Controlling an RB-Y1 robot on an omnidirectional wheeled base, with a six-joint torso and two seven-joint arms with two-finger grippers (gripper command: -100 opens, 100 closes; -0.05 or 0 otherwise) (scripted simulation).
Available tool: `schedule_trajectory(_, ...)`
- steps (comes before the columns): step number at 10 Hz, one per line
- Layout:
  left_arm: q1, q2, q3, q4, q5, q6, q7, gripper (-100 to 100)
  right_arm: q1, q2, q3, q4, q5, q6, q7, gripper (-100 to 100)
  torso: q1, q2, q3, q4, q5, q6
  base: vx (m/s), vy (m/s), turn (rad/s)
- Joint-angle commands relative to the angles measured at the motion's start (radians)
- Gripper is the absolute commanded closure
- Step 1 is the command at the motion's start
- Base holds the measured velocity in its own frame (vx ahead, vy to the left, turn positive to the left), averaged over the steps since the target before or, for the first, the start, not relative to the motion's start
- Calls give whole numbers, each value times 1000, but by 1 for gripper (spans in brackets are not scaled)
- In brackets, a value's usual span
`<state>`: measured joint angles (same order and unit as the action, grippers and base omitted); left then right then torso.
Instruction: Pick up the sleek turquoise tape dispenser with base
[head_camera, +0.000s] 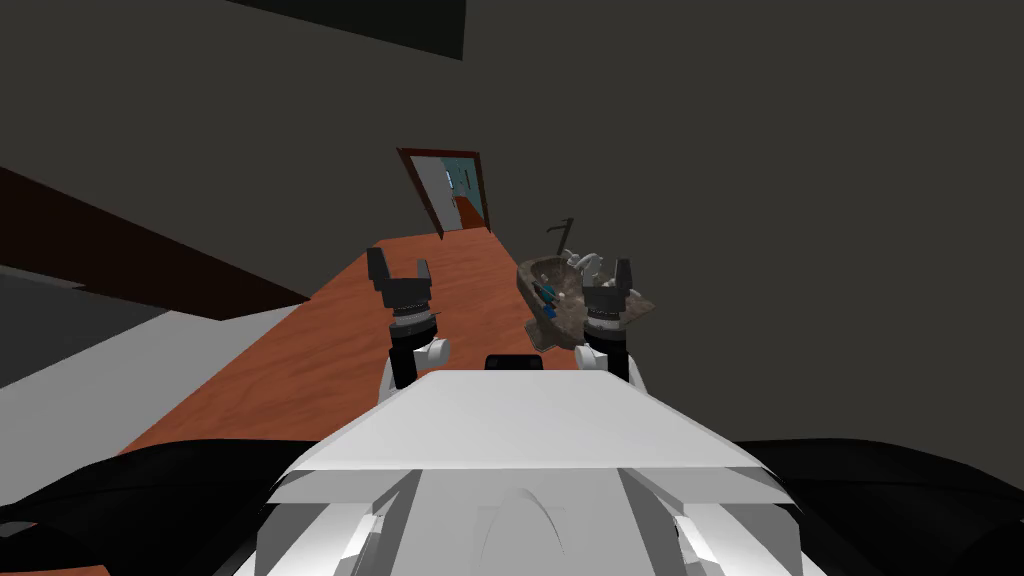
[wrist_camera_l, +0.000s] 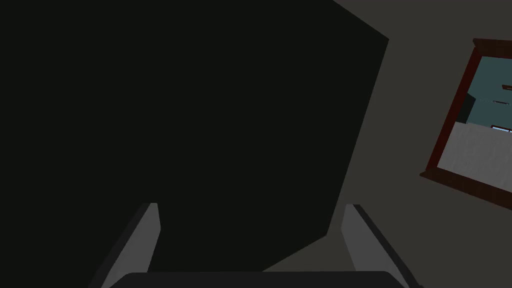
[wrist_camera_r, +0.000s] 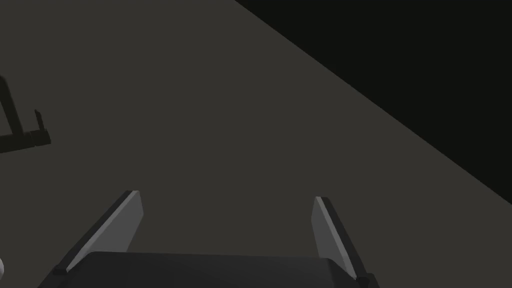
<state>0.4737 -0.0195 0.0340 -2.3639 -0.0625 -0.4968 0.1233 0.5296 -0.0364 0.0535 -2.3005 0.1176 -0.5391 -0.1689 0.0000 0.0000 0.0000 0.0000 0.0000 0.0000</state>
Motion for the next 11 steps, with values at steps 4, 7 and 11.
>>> schedule_trajectory(4, 0, 0, 0, 0, 0, 0, 0, 0, 22, -104, 23, 60, 55, -41, 1, -100, -4, 2, 1, 0, -1, 0, -34, -49, -110)
schedule_trajectory(7, 0, 0, 0, 0, 0, 0, 0, 0, 48, -188, 34, 139, 107, -74, 7, -100, -4, 3, 2, 1, -1, 0, -46, -54, -146)
schedule_trajectory(11, 0, 0, 0, 0, 0, 0, 0, 0, 85, -294, 35, 251, 166, -105, 18, -100, -1, 3, 2, 1, 0, 0, -39, -19, -116)
